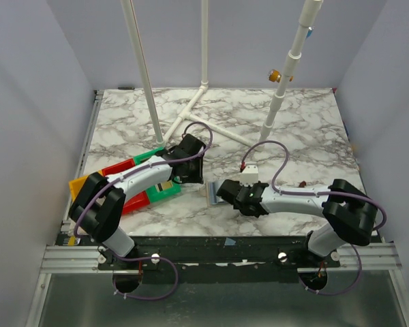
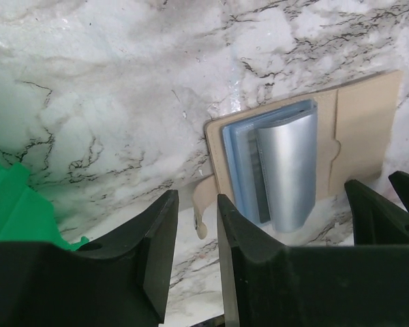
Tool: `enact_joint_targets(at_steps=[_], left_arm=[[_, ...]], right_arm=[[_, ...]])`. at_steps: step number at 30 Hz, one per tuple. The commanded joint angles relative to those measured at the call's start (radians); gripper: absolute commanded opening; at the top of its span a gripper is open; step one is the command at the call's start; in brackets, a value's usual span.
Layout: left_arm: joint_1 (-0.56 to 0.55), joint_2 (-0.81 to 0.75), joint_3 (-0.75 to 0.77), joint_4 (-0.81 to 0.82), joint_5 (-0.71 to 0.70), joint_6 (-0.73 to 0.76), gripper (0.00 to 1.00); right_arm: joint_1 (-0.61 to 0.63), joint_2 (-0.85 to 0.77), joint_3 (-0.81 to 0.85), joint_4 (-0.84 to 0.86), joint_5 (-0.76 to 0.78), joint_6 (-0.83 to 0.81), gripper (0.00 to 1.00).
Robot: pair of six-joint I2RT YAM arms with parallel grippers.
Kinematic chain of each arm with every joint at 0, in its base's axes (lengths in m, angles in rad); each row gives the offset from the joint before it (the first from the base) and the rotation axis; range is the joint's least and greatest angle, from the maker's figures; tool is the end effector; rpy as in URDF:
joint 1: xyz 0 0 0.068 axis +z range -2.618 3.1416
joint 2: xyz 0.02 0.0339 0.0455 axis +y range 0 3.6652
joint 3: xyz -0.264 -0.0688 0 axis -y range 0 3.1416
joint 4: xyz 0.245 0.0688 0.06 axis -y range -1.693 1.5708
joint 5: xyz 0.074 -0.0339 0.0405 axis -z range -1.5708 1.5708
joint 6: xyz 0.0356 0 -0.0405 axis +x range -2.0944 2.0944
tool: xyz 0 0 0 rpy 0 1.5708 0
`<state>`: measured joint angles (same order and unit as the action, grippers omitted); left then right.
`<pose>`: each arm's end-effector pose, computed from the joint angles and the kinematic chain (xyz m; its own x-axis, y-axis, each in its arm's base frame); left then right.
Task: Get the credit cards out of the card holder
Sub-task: Open the card holder at the center of the board.
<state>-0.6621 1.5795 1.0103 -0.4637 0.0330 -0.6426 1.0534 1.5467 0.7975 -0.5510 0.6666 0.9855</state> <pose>0.2494 -0.1959 0.2019 -0.9184 -0.0435 -0.3932 0.0966 0.9391 -0.3297 0.1483 0.2161 0.1562 -0.7645 -0.0189 -0.6443 0.0651 0.9922 -0.1063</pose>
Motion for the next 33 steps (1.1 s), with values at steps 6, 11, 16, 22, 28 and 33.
enact_joint_targets(at_steps=[6, 11, 16, 22, 28, 33], left_arm=[[0.004, -0.128, 0.008, 0.015, 0.066, 0.007, 0.27], [0.005, -0.118, -0.011, 0.032, 0.087, -0.003, 0.17], [0.005, -0.099, -0.040, 0.047, 0.075, -0.014, 0.12], [0.019, -0.098, -0.071, 0.060, 0.061, -0.030, 0.09], [0.042, -0.113, -0.094, 0.065, 0.062, -0.034, 0.07], [0.054, -0.129, -0.102, 0.058, 0.059, -0.032, 0.06]], right_arm=[[-0.036, -0.020, -0.008, 0.099, -0.096, -0.029, 0.52], [-0.035, -0.068, 0.052, 0.055, -0.103, -0.047, 0.52], [-0.034, -0.119, 0.124, 0.011, -0.108, -0.082, 0.53], [-0.032, -0.134, 0.232, -0.012, -0.125, -0.155, 0.53], [-0.029, -0.064, 0.274, 0.039, -0.148, -0.233, 0.53], [-0.030, 0.056, 0.273, 0.134, -0.171, -0.312, 0.53]])
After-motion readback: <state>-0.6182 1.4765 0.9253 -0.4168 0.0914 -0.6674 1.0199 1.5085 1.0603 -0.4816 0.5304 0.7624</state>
